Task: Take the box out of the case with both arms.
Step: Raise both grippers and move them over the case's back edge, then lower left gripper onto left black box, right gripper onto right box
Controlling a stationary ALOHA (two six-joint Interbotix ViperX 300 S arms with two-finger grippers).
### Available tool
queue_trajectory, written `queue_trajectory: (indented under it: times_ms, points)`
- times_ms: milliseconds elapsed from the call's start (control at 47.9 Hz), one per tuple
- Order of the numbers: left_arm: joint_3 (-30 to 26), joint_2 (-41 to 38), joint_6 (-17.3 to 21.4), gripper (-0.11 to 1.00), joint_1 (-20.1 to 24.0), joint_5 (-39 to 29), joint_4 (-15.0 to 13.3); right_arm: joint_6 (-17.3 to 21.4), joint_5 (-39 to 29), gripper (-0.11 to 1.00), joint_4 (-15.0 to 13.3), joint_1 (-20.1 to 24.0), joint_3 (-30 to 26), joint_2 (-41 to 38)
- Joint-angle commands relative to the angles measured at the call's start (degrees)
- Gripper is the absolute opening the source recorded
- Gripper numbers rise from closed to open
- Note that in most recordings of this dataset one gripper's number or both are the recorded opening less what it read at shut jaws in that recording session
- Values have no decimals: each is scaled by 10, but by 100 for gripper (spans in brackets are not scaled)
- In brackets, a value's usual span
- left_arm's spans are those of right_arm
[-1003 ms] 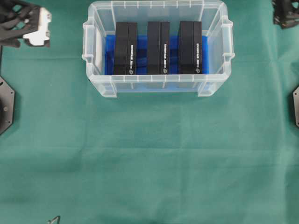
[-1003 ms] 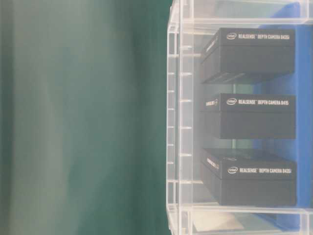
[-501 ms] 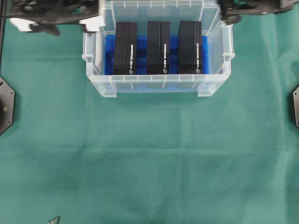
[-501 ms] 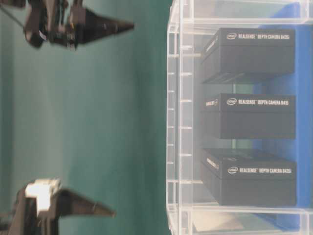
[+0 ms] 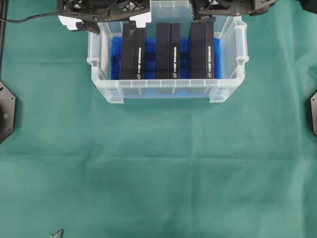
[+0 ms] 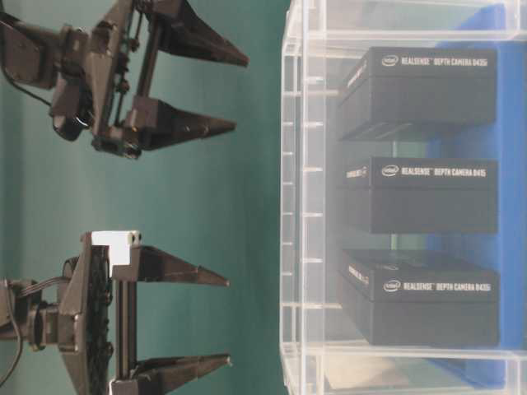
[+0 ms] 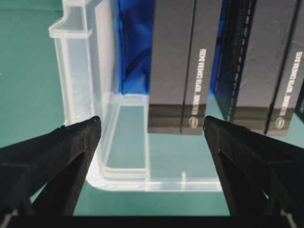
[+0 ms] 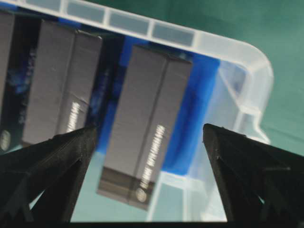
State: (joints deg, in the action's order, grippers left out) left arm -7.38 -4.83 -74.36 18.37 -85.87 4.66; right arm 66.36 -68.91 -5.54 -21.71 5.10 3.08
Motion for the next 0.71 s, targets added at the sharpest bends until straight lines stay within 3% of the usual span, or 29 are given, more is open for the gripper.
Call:
queue_trajectory:
  times_ms: [0, 293, 690]
  points:
    - [-16, 3, -4, 92, -1, 11, 3, 6, 13, 97, 1, 4, -14, 4]
    - [-47, -39, 4, 92, -2, 38, 3, 7, 14, 97, 1, 4, -16, -10]
    - [-48, -52, 6, 92, 2, 48, 12, 18, 14, 97, 1, 8, -16, -20]
